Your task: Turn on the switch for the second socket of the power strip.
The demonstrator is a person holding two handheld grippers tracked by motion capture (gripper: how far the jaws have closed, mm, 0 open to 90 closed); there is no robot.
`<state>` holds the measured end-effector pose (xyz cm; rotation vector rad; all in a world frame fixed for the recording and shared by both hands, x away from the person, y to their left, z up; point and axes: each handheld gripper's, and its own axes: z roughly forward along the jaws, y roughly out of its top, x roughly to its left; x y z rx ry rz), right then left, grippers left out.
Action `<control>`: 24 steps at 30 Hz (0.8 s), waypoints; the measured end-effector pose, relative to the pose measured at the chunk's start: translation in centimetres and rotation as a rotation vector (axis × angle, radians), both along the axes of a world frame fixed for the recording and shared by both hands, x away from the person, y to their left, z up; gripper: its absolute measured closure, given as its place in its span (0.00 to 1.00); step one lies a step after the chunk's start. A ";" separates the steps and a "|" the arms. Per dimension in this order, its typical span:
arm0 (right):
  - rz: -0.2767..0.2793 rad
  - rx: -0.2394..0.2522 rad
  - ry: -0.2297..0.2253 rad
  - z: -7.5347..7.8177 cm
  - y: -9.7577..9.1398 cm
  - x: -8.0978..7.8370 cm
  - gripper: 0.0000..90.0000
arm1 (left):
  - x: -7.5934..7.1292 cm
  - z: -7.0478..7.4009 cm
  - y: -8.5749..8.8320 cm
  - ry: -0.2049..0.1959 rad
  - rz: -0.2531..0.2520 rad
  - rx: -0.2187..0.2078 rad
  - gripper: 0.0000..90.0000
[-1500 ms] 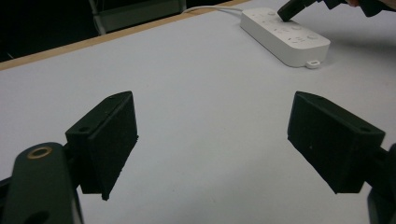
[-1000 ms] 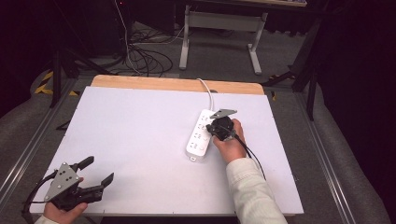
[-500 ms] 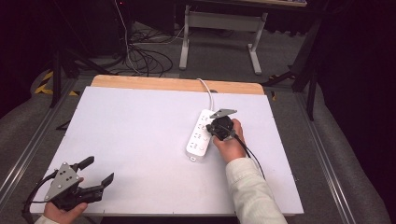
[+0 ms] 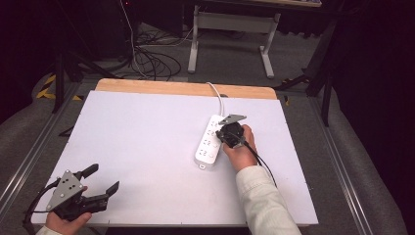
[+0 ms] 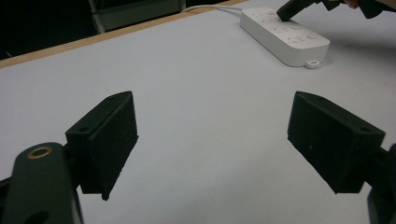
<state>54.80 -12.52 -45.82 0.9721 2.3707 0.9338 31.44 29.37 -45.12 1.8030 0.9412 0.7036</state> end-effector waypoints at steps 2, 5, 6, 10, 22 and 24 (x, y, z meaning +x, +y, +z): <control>0.013 0.016 0.009 0.1 -0.1 0.1 1.00 | 0.1 0.0 0.0 0.000 0.003 0.000 0.18; 0.044 0.019 -0.006 0.3 0.1 -0.2 1.00 | 0.0 0.0 0.0 0.002 0.003 0.000 0.18; 0.050 0.020 -0.009 0.4 0.1 -0.3 1.00 | 0.0 0.0 0.0 0.001 0.004 -0.001 0.18; 0.067 0.039 -0.034 1.1 0.2 -0.9 1.00 | 0.0 0.0 0.0 0.001 0.004 0.000 0.18; 0.082 0.105 -0.077 4.1 -0.5 -2.4 1.00 | 0.2 0.0 -0.1 0.000 0.002 0.002 0.18; 0.083 0.109 -0.078 4.3 -0.6 -2.6 1.00 | 0.2 0.0 0.0 0.000 0.002 0.003 0.18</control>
